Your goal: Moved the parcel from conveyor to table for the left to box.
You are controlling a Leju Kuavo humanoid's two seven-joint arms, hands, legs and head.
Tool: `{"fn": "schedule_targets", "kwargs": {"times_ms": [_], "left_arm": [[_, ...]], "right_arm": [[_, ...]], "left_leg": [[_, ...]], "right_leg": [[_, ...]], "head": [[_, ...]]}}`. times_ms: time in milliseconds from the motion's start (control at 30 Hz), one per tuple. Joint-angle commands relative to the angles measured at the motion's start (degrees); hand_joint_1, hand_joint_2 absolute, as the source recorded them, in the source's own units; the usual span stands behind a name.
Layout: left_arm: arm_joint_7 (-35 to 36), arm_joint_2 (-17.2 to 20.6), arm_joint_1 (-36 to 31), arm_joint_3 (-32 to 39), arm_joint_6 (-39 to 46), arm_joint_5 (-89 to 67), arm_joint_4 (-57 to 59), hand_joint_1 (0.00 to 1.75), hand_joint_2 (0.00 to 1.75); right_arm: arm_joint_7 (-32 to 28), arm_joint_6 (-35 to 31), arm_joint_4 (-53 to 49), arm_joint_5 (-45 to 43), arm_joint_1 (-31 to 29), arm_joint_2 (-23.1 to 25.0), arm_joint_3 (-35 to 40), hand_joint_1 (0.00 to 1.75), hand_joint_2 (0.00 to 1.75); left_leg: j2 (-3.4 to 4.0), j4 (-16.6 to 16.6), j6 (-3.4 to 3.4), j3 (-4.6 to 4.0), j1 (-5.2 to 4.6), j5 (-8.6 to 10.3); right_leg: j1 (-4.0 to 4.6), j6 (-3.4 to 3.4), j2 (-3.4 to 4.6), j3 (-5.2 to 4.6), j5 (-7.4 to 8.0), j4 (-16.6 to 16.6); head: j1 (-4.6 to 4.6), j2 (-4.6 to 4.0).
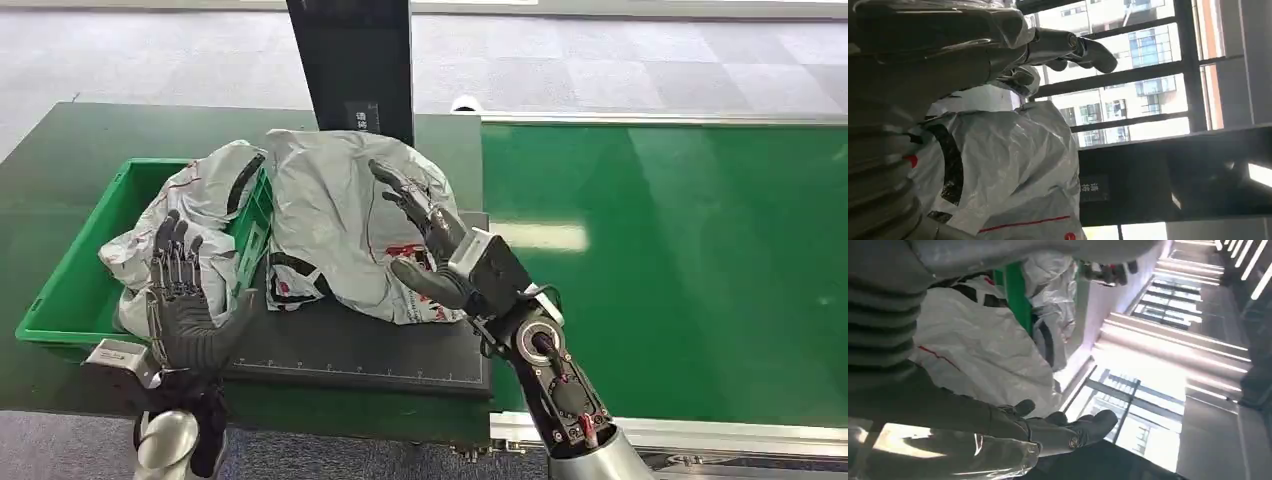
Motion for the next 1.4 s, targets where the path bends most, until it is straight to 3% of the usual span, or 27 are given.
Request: {"fn": "schedule_targets", "kwargs": {"times_ms": [33, 133, 267, 500, 667, 1067, 1400], "left_arm": [[5.6, 3.0, -13.9, -6.8, -3.4, -12.6, 14.9, 0.0, 1.75], [8.5, 2.5, -22.4, -12.1, -0.9, -24.1, 27.4, 0.0, 1.75], [11.6, -0.7, -34.1, -18.2, -1.3, -34.5, 48.1, 0.0, 1.75], [11.0, -1.6, -37.4, -19.7, -0.8, -36.2, 55.4, 0.0, 1.75], [15.7, -6.4, -44.4, -23.5, -4.8, -40.7, 72.1, 0.0, 1.75], [15.7, -6.8, -44.5, -23.5, -4.0, -40.8, 73.3, 0.0, 1.75], [16.5, -9.7, -40.3, -30.8, -17.9, -45.4, 78.7, 0.0, 1.75]], "right_arm": [[-2.8, -4.7, -21.6, -1.5, 3.9, -2.6, -10.6, 0.0, 1.75], [-5.6, -8.1, -25.7, 1.1, 5.9, -3.0, -14.7, 0.0, 1.75], [-7.8, -10.2, -26.6, 2.2, 6.8, -2.8, -17.1, 0.0, 1.75], [-8.8, -11.3, -26.1, 2.5, 6.7, -3.1, -16.9, 0.0, 1.75], [-9.3, -12.6, -26.9, 0.8, 7.7, -2.6, -18.7, 0.0, 1.75], [-9.3, -12.5, -26.9, 0.8, 7.7, -2.4, -18.6, 0.0, 1.75], [-8.3, -11.7, -28.3, 0.6, 9.5, -0.7, -21.3, 0.0, 1.75]], "left_leg": [[-0.41, 0.0, -0.02, -0.11, 0.01, 0.09], [-0.75, 0.0, -0.01, -0.09, 0.03, 0.17], [-0.67, 0.0, 0.0, -0.04, 0.01, 0.17], [-0.01, 0.0, 0.0, 0.09, -0.04, 0.04], [-0.18, 0.1, 0.01, 0.03, 0.0, 0.04], [0.01, 0.0, -0.03, 0.04, -0.01, 0.04], [-0.01, -0.1, 0.02, 0.13, -0.06, 0.02]], "right_leg": [[0.01, 0.0, -0.41, 0.0, -0.04, 0.0], [0.02, 0.0, -0.75, 0.17, -0.05, -0.1], [-0.04, 0.05, -0.68, 0.24, 0.02, -0.1], [-0.06, 0.06, -0.02, 0.15, 0.16, -0.1], [-0.03, 0.07, -0.17, 0.09, 0.12, 0.0], [-0.03, 0.04, 0.02, 0.09, 0.18, -0.1], [-0.08, 0.07, 0.01, 0.19, 0.15, -0.1]], "head": [[0.0, 0.0], [0.0, 0.0], [0.02, 0.0], [0.0, 0.0], [0.0, 0.0], [0.0, 0.0], [0.02, 0.0]]}}
